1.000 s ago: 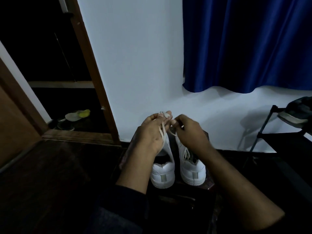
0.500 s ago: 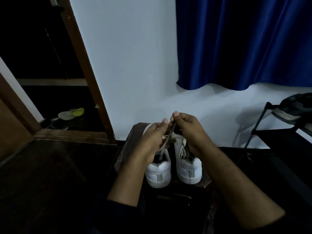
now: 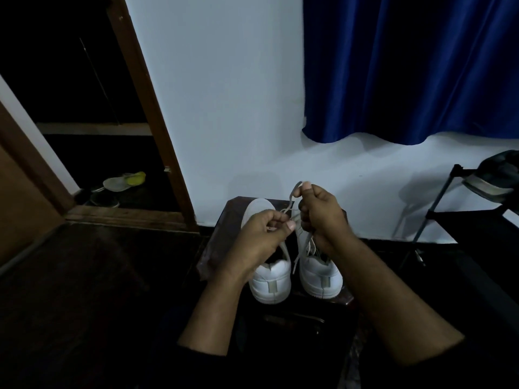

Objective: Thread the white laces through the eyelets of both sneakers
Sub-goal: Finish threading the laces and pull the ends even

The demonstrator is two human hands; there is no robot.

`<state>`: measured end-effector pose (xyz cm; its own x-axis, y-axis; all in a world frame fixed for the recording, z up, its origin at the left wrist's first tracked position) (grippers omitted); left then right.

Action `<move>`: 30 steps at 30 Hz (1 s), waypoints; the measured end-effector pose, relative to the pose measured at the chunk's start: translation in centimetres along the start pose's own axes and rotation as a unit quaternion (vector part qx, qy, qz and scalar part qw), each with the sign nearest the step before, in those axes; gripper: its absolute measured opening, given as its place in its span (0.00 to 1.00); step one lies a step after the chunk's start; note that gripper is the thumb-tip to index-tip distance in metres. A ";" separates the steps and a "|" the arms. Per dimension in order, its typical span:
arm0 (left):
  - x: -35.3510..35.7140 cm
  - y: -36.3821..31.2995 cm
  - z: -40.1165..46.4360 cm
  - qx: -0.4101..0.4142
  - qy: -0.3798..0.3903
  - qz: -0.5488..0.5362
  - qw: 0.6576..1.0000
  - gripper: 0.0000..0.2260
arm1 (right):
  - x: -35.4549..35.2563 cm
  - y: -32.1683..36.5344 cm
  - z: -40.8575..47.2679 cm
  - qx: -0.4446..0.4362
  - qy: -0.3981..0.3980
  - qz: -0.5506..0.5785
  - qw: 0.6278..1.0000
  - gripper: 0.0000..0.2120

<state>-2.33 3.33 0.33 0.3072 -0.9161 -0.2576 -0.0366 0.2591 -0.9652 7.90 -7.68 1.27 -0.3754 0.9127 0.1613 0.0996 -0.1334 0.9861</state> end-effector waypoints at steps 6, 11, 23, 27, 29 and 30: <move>2.3 0.6 -0.5 0.004 0.075 -0.042 0.996 0.09 | 0.4 1.5 0.5 0.037 0.023 0.160 0.986 0.16; 1.0 0.0 -0.1 0.011 0.002 -0.099 0.995 0.11 | -0.6 0.9 0.6 0.046 0.015 -0.002 0.999 0.17; -0.1 0.9 2.8 -0.045 -0.125 -0.192 0.972 0.10 | 1.3 0.3 -3.4 -0.233 -0.023 -0.438 0.868 0.09; -0.4 0.2 3.0 -0.013 -0.124 -0.146 0.981 0.10 | 1.4 0.0 -2.9 -0.185 0.012 -0.389 0.903 0.07; -0.6 0.0 3.3 -0.007 -0.115 -0.132 0.985 0.11 | 1.2 0.2 -2.4 -0.175 0.007 -0.366 0.914 0.04; -0.6 0.0 3.5 -0.009 -0.110 -0.136 0.985 0.11 | 1.1 0.3 -2.1 -0.173 0.000 -0.363 0.916 0.02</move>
<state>0.81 4.95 0.68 0.5067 -0.8618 0.0242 0.0589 0.0066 -0.9982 5.59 -7.55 1.85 -0.2265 0.8093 -0.5420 -0.4742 0.3944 0.7871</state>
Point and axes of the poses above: each hand's wrist, its own z-axis towards the middle knuckle, its own x-axis out of the palm, y = z × x, the point moved 4 cm from there along z, towards the middle knuckle, and after that the axes turned 4 degrees about x, right-handed, at the moved point
